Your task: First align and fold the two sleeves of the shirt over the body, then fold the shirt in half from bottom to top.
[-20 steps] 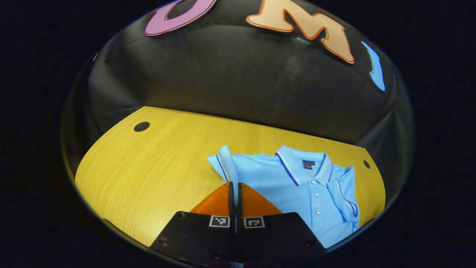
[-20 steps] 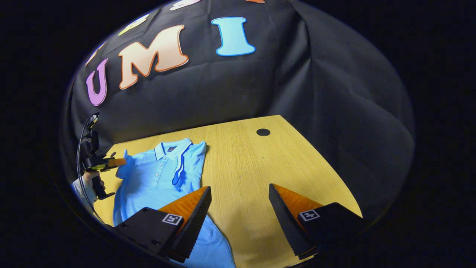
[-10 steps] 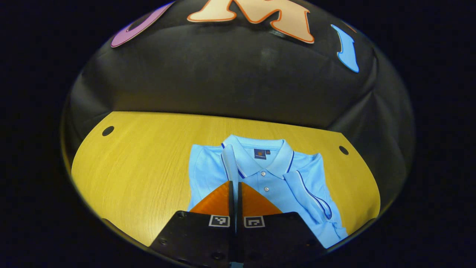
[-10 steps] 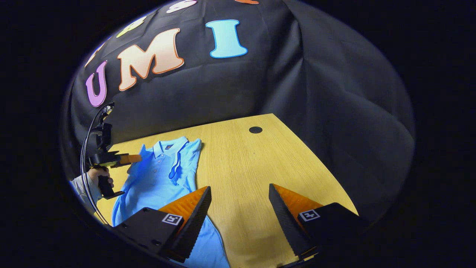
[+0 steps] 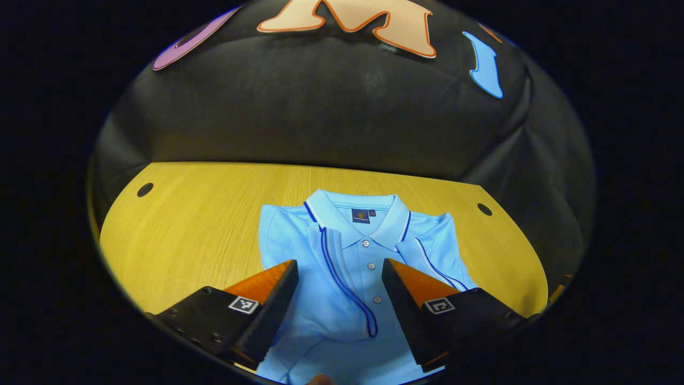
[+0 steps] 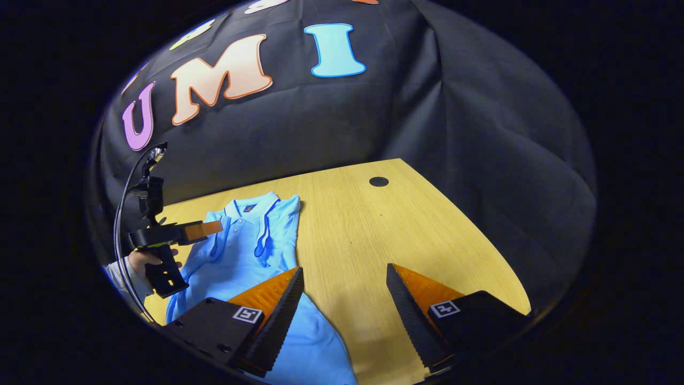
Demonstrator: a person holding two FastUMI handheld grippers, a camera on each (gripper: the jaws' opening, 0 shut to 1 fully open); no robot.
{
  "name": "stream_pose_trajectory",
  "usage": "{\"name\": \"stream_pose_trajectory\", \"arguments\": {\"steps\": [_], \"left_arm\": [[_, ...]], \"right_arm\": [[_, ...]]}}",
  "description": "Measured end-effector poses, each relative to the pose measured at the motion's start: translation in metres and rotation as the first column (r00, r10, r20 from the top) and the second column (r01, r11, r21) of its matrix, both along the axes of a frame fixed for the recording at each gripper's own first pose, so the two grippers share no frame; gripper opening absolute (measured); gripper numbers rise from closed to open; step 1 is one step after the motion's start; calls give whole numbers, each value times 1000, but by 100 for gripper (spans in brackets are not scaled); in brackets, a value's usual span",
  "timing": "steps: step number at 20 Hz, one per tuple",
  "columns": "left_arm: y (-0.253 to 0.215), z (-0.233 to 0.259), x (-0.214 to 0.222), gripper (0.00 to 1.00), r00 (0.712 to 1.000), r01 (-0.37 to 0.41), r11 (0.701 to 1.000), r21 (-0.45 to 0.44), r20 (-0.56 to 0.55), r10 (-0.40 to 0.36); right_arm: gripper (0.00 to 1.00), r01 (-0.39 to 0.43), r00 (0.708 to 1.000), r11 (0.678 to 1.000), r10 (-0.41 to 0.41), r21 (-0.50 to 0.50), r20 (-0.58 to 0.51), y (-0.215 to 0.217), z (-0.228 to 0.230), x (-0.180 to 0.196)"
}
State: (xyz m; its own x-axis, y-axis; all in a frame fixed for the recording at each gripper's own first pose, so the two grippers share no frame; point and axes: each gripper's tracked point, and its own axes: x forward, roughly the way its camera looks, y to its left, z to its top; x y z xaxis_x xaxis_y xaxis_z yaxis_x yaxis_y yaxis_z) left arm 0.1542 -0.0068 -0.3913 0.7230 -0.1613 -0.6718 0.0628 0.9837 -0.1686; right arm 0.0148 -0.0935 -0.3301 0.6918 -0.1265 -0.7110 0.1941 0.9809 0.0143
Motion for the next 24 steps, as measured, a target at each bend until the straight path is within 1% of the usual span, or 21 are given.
{"name": "stream_pose_trajectory", "arguments": {"steps": [2, 4, 6, 9, 12, 18, 24], "left_arm": [[9, 22, -20, 97, 999, -15, 1000, -7, 32, 15], [24, 48, -42, 96, 995, -41, 999, 23, 87, 39], [38, 69, -72, 96, 992, -58, 996, 66, 117, 50], [48, 89, -115, 96, 990, -68, 994, 91, 131, 56], [59, 100, -161, 96, 989, -81, 990, 115, 132, 66], [61, 97, -251, 96, 995, -64, 986, 152, 87, 51], [63, 73, -321, 96, 999, -42, 983, 179, 4, 42]], "right_arm": [[98, -32, 999, 999, 32, 21, 21, 16, 5, -4], [98, -86, 996, 996, 86, 21, 35, 25, 10, -12], [98, -125, 991, 992, 124, 22, 55, 30, 18, -22], [98, -158, 984, 987, 154, 41, 87, 38, 31, -40], [98, -190, 978, 981, 185, 42, 95, 39, 40, -63], [98, -228, 972, 972, 224, 57, 65, 42, 35, -118], [98, -269, 963, 962, 269, 48, 7, 47, 20, -168]]}}
